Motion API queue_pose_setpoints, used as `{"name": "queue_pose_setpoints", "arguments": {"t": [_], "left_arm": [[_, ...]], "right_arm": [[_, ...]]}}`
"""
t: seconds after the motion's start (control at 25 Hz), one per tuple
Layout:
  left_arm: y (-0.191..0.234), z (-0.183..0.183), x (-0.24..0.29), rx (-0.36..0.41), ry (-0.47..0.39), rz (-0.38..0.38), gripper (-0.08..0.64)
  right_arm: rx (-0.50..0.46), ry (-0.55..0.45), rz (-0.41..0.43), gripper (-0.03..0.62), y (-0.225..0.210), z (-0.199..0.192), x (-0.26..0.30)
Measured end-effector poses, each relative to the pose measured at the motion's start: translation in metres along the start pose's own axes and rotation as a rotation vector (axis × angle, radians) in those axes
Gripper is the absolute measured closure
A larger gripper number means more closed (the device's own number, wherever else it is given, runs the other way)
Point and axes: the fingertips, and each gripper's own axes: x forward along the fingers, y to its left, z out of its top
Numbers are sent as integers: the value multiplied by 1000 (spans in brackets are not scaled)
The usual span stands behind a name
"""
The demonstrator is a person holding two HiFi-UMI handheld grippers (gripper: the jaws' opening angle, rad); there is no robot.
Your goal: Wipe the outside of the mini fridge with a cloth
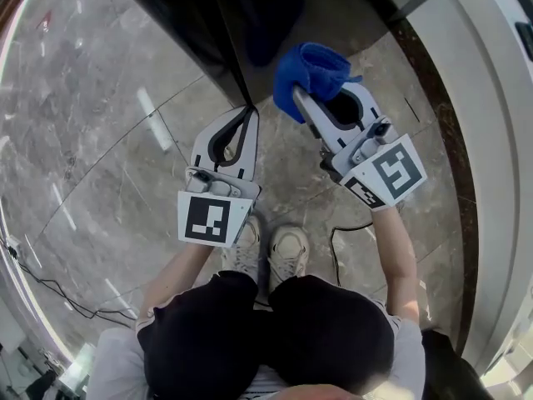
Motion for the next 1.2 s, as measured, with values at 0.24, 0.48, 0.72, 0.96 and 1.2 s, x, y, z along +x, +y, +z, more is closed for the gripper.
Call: {"name": "queue_pose_setpoints", "arguments": {"t": [0.24,0.48,0.72,0.96,1.2], "left_arm": [[1,2,-8,2,-13,0,555],[8,0,-15,8,-2,22,555],[5,2,-10,9,-8,12,555],[2,-2,-7,-5,1,-2,555],[-1,-2,-2,-15,-2,-12,555]], "right_arm": [[-42,84,179,517,41,-24,32],[-88,115,248,517,57,-25,46],[-109,103,188,517,46,-23,54],[-107,99,132,517,29,-21,50],[-81,89,-4,517,-9,-24,32]]}}
